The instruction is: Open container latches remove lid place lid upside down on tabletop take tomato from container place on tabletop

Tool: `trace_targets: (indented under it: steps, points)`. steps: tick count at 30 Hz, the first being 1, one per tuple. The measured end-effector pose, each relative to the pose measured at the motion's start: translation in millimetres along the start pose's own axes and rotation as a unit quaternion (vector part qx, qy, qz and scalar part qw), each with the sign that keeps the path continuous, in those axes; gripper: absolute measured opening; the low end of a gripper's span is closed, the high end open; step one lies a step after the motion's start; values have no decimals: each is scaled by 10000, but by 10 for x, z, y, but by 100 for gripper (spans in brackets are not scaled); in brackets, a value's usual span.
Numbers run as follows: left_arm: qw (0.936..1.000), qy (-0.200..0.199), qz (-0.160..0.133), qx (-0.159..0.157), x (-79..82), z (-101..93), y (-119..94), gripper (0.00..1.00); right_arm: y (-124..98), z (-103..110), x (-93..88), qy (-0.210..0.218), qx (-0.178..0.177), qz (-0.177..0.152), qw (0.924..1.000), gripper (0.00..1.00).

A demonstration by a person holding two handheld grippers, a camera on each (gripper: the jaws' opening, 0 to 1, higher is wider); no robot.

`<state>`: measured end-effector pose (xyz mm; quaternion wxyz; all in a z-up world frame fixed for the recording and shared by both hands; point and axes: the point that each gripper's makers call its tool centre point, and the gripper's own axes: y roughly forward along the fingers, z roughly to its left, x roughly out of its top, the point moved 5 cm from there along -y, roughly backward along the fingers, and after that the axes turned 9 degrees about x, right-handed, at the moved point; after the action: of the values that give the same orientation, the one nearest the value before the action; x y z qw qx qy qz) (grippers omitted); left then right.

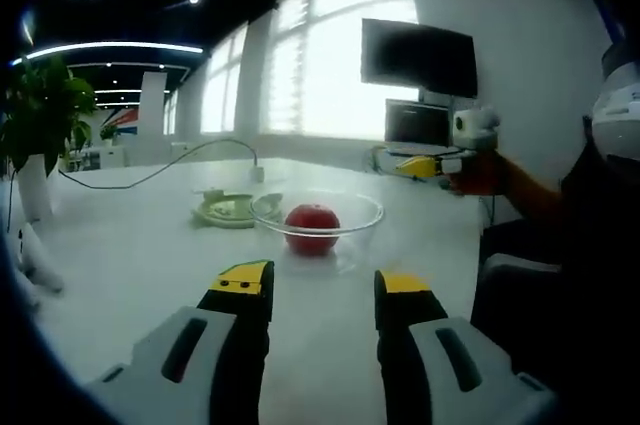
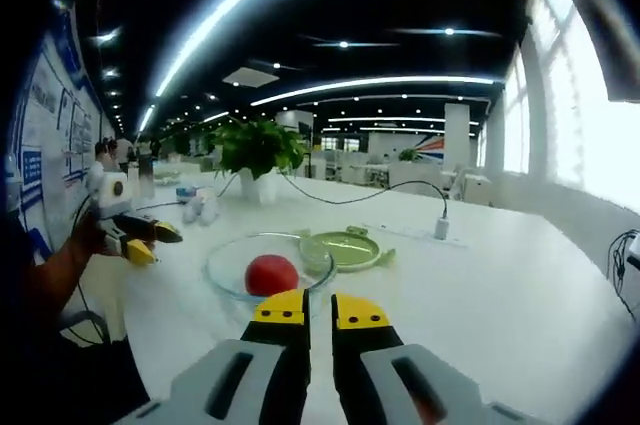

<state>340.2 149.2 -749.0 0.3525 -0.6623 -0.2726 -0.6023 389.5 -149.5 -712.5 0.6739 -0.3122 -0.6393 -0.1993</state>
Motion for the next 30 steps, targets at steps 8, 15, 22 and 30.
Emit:
trace_targets:
  steps: [8, 15, 22, 30]
  points:
    - [10000, 29, 51, 54, -30, -33, 1, 40, -42, 121, -260, 81, 156, 0, 9998, 4]
    - [9998, 34, 59, 160, -39, 7, -34, 39, -38, 177, -397, -146, 181, 131, 9996, 4]
    - [9999, 55, 85, 51, -54, -50, -11, 39, -29, 204, -386, -183, 190, 31, 9996, 9]
    - [9999, 113, 116, 46, -43, -79, 9, 39, -19, 196, -420, -132, 179, 53, 9997, 8]
